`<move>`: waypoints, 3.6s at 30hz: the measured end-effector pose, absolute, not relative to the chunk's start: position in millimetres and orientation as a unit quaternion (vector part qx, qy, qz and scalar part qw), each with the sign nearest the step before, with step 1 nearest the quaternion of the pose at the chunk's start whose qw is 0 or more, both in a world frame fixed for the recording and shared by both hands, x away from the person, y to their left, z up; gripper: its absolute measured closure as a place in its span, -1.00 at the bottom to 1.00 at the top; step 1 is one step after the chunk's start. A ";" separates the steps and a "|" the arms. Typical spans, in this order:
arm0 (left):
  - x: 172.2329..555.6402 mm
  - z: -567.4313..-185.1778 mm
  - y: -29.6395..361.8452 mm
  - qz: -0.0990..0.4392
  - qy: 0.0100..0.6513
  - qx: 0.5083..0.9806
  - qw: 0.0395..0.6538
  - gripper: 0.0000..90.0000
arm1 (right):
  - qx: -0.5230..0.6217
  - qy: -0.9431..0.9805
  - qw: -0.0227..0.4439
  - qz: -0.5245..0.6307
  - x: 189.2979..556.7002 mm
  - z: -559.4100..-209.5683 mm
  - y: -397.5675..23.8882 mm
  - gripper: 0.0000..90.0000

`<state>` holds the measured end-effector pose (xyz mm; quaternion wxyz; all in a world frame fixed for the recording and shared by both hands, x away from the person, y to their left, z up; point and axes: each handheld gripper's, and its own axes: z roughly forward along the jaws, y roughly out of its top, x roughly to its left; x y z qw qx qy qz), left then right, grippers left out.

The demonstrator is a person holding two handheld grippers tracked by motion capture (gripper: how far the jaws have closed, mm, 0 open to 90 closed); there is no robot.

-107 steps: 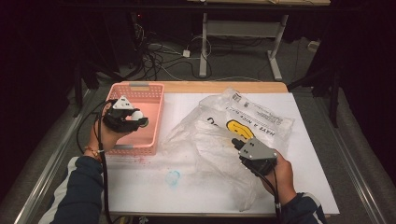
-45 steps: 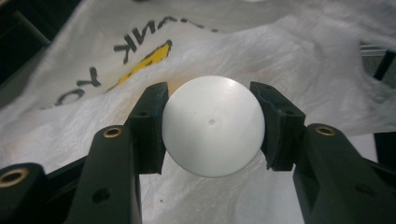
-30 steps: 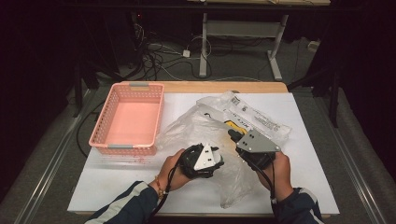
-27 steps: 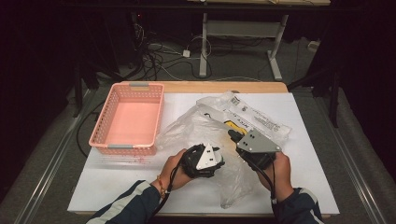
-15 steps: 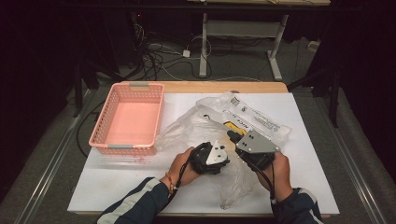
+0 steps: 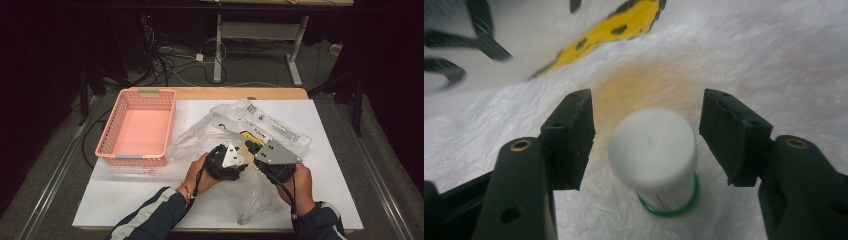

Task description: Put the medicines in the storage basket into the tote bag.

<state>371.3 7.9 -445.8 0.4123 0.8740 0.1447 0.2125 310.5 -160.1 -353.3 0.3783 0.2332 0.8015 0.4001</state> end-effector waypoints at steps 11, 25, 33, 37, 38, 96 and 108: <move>348.0 -417.8 36.5 0.241 0.136 0.850 0.447 -0.49 | 0.234 0.801 0.375 0.403 310.3 -355.1 -164.4 1.00; 297.0 -389.9 88.8 0.291 0.117 0.834 0.454 -0.49 | 0.233 0.805 0.372 0.400 307.9 -357.9 -170.2 1.00; 292.0 -385.7 145.5 0.331 0.162 0.814 0.449 -0.49 | 0.232 0.812 0.367 0.391 309.7 -364.5 -171.0 1.00; 304.0 -394.6 163.7 0.330 0.191 0.817 0.432 -0.49 | 0.231 0.813 0.368 0.387 309.0 -367.4 -172.3 1.00; 308.7 -397.6 167.1 0.331 0.199 0.820 0.423 -0.49 | 0.231 0.814 0.368 0.385 308.8 -367.8 -172.9 1.00; 337.8 -420.6 158.6 0.282 0.233 0.855 0.367 0.93 | 0.237 0.838 0.264 0.413 234.1 -417.7 -208.4 -0.40; 339.2 -423.1 156.6 0.276 0.230 0.859 0.364 0.93 | 0.244 0.900 0.176 0.315 260.4 -470.2 -196.4 0.01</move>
